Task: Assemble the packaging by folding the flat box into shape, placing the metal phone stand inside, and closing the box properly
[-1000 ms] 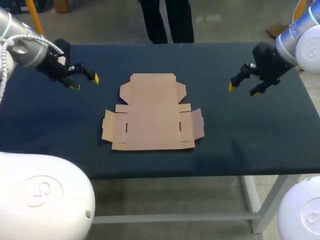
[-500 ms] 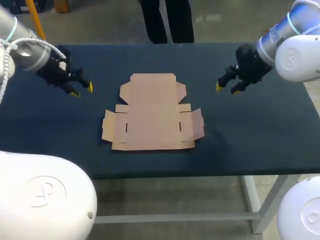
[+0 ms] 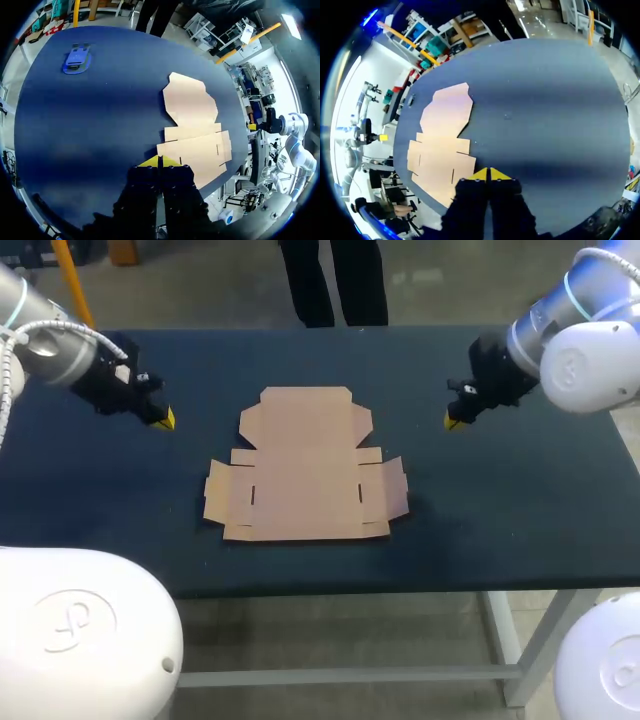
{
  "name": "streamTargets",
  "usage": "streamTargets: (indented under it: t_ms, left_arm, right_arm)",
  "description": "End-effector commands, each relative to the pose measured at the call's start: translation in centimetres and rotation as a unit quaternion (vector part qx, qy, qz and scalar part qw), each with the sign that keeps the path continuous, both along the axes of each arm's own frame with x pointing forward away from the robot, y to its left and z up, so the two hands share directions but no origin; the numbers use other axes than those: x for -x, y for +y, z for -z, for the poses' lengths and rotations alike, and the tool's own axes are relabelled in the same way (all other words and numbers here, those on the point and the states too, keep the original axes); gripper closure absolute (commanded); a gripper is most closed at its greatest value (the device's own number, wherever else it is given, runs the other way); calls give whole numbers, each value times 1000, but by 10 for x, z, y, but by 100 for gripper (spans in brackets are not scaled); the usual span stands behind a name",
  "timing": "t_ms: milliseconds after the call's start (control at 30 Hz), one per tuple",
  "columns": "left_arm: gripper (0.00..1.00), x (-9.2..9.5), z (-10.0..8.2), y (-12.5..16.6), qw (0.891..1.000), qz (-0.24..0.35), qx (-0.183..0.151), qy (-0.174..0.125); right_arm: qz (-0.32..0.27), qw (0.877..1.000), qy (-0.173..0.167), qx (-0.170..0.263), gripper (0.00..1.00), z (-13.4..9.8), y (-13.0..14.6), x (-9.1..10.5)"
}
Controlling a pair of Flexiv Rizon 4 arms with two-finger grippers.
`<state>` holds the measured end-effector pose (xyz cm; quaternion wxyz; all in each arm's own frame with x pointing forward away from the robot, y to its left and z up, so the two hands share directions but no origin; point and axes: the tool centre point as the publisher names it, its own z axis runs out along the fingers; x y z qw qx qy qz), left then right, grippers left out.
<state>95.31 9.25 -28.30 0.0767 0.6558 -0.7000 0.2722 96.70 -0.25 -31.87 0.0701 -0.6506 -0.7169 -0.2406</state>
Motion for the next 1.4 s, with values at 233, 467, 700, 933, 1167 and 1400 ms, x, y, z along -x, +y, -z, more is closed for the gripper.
streamTargets:
  t_ms: [233,467,700,933,1167,1400]
  left_arm:
    - [100,-10,9,-12,999,38,-11,-17]
    - [100,-12,30,-18,998,55,5,-7]
    - [100,-14,45,-26,998,64,12,-15]
    - [100,-23,59,-29,998,66,14,-12]
    - [100,-27,74,-35,997,68,29,1]
    - [100,-25,79,-36,997,61,39,3]
  right_arm:
    - [-22,1000,-14,-4,100,9,8,-6]
    - [-56,998,-19,-23,100,29,25,-18]
    - [-78,996,-19,-36,100,44,40,-23]
    - [-95,994,-16,-44,100,55,53,-27]
    - [-98,993,-22,-53,100,60,63,-29]
    - [-75,995,-5,-68,100,69,64,-27]
